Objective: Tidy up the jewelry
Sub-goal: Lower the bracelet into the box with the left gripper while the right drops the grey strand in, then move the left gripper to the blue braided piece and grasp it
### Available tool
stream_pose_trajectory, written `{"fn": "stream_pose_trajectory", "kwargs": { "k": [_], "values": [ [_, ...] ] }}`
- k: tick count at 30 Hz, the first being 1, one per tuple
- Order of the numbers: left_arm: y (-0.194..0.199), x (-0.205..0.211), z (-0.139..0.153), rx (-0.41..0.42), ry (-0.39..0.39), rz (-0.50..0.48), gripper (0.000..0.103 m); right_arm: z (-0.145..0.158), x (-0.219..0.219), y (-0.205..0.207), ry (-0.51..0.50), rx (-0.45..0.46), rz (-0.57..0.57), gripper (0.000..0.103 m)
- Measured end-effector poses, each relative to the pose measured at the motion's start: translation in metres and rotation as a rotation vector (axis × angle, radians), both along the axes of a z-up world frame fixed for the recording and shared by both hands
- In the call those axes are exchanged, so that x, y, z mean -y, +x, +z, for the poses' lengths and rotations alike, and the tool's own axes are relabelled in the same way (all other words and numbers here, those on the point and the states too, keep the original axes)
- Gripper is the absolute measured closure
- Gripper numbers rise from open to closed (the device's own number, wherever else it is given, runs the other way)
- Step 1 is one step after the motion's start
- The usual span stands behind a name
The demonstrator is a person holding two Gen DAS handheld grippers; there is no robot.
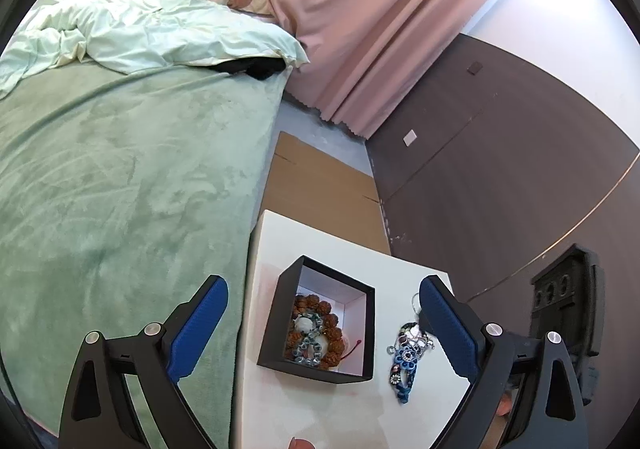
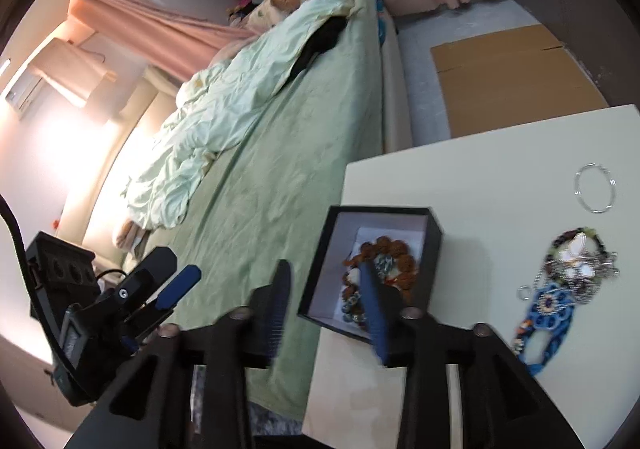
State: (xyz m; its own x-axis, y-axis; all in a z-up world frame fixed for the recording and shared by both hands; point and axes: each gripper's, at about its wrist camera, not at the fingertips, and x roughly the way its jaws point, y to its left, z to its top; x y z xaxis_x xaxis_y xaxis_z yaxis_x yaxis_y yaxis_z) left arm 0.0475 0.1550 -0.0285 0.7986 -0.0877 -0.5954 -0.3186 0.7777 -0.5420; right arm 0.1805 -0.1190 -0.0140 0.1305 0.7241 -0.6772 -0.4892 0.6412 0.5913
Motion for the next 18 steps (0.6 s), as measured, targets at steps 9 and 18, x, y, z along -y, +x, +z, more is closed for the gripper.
{"fn": "stream_pose_trajectory", "kwargs": {
  "k": [9, 18],
  "values": [
    [0.006, 0.025, 0.002, -0.008, 0.053, -0.067, 0.006, 0.022, 0.071, 0.001, 0.006, 0.031, -0.112, 0.061],
    [0.012, 0.068, 0.011, 0.029, 0.122, -0.17, 0.006, 0.033, 0.14, 0.003, 0.013, 0.05, -0.24, 0.037]
  ]
}}
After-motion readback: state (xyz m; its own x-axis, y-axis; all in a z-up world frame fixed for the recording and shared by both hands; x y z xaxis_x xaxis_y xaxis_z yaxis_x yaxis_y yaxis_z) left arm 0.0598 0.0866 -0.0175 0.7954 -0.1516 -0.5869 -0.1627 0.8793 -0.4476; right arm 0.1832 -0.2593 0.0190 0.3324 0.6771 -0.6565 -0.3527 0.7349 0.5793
